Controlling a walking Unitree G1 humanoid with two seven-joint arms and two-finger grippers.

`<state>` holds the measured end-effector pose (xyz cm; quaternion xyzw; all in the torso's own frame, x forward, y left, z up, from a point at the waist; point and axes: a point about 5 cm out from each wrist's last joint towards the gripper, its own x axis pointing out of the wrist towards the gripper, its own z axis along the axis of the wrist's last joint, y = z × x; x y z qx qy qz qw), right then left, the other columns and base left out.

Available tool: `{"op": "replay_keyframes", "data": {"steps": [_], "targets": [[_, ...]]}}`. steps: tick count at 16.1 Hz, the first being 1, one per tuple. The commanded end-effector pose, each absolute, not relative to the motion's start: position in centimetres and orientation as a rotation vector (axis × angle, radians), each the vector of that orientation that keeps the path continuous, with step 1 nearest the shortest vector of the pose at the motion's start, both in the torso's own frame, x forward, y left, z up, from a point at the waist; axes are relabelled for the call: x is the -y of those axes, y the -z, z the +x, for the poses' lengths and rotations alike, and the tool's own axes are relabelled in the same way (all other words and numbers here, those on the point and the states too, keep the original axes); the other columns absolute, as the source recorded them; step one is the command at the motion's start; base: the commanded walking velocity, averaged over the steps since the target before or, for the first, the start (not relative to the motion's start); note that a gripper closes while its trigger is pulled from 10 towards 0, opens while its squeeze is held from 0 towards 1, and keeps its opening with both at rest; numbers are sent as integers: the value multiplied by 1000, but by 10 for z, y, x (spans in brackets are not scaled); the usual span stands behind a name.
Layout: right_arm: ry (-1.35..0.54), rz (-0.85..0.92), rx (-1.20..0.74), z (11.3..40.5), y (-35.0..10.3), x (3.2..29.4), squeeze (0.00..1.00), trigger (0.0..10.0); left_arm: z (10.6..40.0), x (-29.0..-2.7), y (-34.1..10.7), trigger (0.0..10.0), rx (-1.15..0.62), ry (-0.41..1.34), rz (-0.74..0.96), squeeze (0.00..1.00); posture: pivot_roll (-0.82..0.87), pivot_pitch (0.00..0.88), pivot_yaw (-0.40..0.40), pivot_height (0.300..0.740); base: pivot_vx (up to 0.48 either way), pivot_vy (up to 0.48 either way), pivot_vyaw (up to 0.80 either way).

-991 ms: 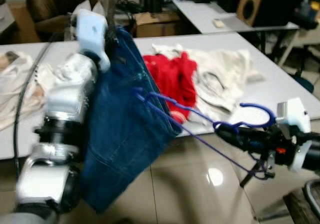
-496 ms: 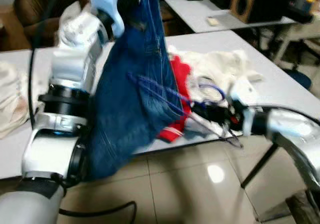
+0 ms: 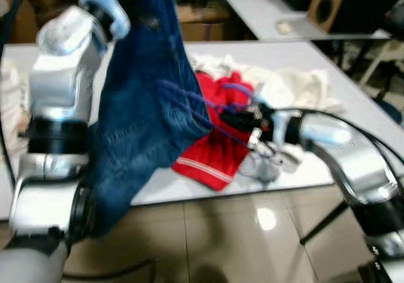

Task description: Hang hanger

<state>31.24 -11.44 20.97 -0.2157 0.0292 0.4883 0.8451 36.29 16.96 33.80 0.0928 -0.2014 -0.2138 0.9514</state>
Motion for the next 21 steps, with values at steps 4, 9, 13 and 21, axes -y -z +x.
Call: {"op": "replay_keyframes", "data": {"steps": [4,9,13,21], "targets": [[-848,-579,-102,353,-214,119,0,10000,350,-159,-340,10000,447,486,161,0,-60,0,-19,740,0,0,0],[-308,-731,253,407,-303,137,0,10000,341,-177,-393,10000,758,332,-10,0,-57,0,-26,740,0,0,0],[-270,-688,438,405,-322,137,0,10000,346,-191,-366,10000,712,217,-56,0,-56,0,-23,740,0,0,0],[-951,-804,124,340,-196,159,0,10000,352,-137,-148,10000,-85,353,123,0,-95,0,15,740,0,0,0]]}}
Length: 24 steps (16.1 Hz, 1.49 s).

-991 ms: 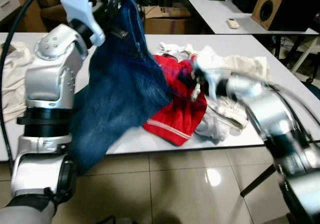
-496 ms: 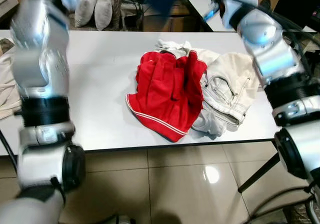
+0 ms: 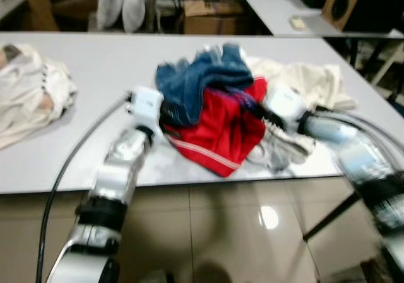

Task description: Hang hanger

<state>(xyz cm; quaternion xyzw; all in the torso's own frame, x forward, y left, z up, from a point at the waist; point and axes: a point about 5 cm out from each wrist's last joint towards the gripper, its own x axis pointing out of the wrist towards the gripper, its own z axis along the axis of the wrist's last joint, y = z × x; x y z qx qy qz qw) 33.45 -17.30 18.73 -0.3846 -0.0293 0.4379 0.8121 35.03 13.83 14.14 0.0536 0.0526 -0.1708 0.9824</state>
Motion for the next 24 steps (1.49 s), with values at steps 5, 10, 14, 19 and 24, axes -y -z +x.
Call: {"op": "replay_keyframes", "data": {"steps": [5,10,14,19,24], "targets": [[-1110,-828,-7,294,-222,202,0,10000,370,-144,-164,10000,-53,208,65,0,-101,0,36,740,0,0,0],[-1118,-773,8,274,-260,213,0,10000,373,-151,-147,10000,-160,164,65,0,-93,0,33,740,0,0,0],[-951,-618,87,269,-276,227,0,10000,343,-155,-139,10000,-168,332,-2,1000,-92,0,33,740,0,0,0],[-610,-342,93,294,-244,200,0,10000,306,-183,-142,10000,-277,515,257,1000,-54,2,2,740,0,0,0],[-499,-118,77,293,-230,177,0,10000,288,-201,-164,10000,-240,573,280,1000,-48,2,24,740,0,0,0]]}}
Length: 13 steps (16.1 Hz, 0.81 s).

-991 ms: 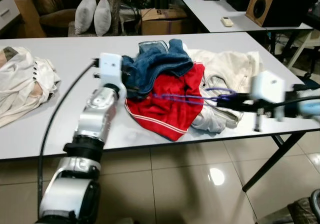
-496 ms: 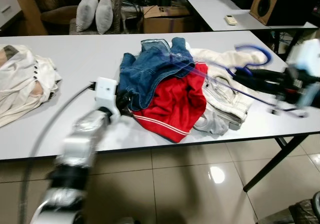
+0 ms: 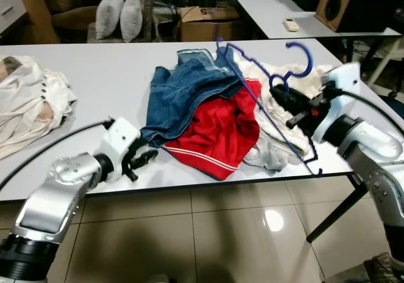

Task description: Hang hanger

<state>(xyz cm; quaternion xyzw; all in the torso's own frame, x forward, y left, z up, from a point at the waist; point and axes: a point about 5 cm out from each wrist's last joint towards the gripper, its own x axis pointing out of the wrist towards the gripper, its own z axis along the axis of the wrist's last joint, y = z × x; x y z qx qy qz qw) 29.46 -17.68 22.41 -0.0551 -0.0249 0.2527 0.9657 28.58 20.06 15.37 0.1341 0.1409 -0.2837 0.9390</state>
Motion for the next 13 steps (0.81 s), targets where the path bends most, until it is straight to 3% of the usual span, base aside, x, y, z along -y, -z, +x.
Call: {"op": "replay_keyframes", "data": {"steps": [1,3,8,13], "targets": [[-425,-59,181,290,-240,171,0,10000,293,-205,-182,10000,-80,481,132,1000,-64,2,39,740,0,0,0],[-373,76,298,282,-254,162,0,10000,296,-204,-191,10000,0,382,6,1000,-86,1,55,740,0,0,0],[-315,259,274,267,-234,144,0,10000,300,-165,-203,10000,123,299,-82,1000,-66,0,20,740,0,0,0],[-231,308,210,259,-209,144,0,10000,301,-166,-190,10000,92,221,-35,1000,-73,0,23,740,0,0,0]]}}
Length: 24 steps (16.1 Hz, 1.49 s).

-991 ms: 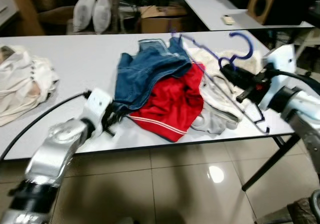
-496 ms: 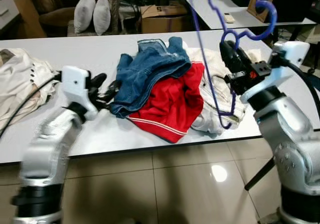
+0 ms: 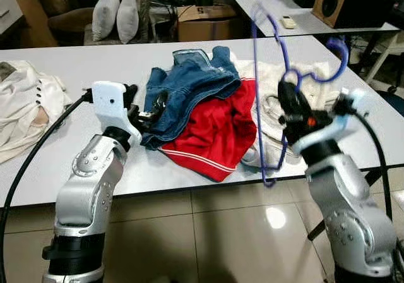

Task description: Hang hanger

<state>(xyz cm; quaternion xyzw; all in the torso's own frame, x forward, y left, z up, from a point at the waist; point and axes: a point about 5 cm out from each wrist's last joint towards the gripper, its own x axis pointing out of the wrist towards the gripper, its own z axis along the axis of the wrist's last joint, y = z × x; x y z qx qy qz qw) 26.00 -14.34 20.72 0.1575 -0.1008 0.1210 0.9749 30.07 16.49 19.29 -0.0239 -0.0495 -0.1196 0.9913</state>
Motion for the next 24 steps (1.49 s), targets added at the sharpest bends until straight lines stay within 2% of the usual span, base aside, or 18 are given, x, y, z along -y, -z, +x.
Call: {"op": "replay_keyframes", "data": {"steps": [1,12,13,16,17,18,20,21,24], "targets": [[-226,347,210,257,-206,145,0,10000,297,-165,-187,10000,88,226,6,1000,-69,0,21,740,0,0,0],[-130,411,261,249,-198,151,0,10000,295,-156,-180,10000,57,239,-13,992,-70,0,40,740,0,0,0],[-122,322,230,249,-194,149,0,10000,294,-156,-180,10000,58,244,-2,859,-69,0,39,740,0,0,0],[-150,270,147,248,-185,145,0,10000,293,-156,-174,10000,37,220,-3,780,-68,0,35,740,0,0,0],[-150,243,137,248,-183,146,0,10000,293,-155,-174,10000,38,229,3,678,-67,0,33,740,0,300,0],[-151,240,136,248,-182,146,0,10000,293,-154,-174,10000,41,231,7,631,-67,0,32,740,0,330,0],[-125,188,153,249,-184,149,0,10000,293,-153,-175,10000,46,231,9,576,-65,0,36,740,0,338,0],[-93,124,177,250,-187,152,0,10000,294,-153,-176,10000,49,231,9,573,-63,0,36,740,0,337,0],[-64,91,298,253,-206,157,0,10000,296,-155,-179,10000,55,230,14,573,-64,0,43,740,0,330,0]]}}
